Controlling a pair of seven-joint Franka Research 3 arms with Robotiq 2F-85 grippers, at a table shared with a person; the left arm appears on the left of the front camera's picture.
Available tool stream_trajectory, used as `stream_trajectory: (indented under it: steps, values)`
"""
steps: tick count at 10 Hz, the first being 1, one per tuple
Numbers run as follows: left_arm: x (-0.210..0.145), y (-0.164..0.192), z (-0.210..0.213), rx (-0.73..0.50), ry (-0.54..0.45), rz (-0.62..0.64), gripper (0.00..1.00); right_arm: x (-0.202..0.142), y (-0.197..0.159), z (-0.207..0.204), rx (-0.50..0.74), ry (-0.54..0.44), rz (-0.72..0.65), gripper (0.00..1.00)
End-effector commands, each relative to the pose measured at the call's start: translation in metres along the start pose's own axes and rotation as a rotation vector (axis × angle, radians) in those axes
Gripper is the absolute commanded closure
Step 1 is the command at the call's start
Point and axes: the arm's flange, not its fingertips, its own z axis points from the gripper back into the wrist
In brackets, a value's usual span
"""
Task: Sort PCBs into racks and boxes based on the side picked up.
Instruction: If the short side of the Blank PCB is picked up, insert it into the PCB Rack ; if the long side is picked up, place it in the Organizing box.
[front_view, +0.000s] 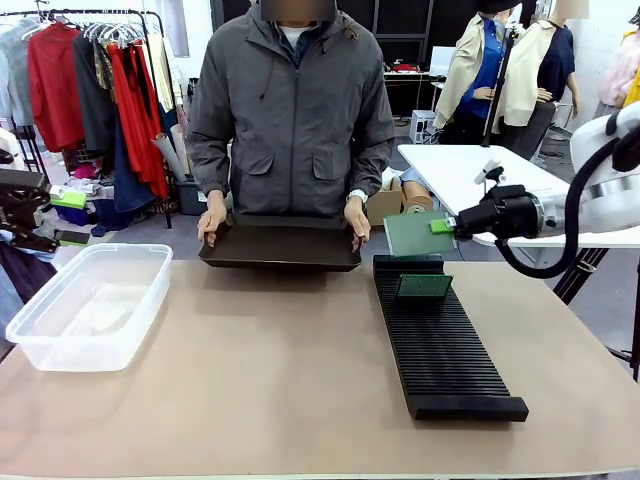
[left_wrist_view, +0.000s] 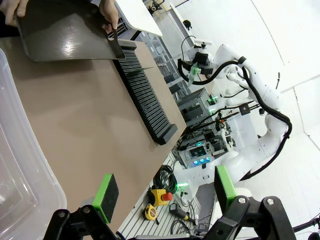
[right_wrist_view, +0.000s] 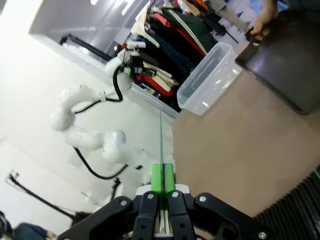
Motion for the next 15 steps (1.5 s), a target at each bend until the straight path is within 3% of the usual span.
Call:
stream_trajectory:
  steps: [1,7,13,15]
  values:
    - [-0.001,-0.003,0.001,-0.001,0.005,0.002,0.00,-0.026,-0.006,0.009,-0.037,0.000,0.136,1.00]
    - [-0.001,-0.003,0.001,-0.001,0.005,0.002,0.00,-0.090,-0.040,0.025,-0.015,-0.101,0.462,1.00]
    - [-0.001,-0.003,0.001,-0.001,0.005,0.002,0.00,-0.129,-0.075,0.051,-0.115,-0.111,0.540,1.00]
    - [-0.001,-0.003,0.001,-0.001,0.005,0.002,0.00,-0.134,-0.089,0.053,-0.141,-0.075,0.574,1.00]
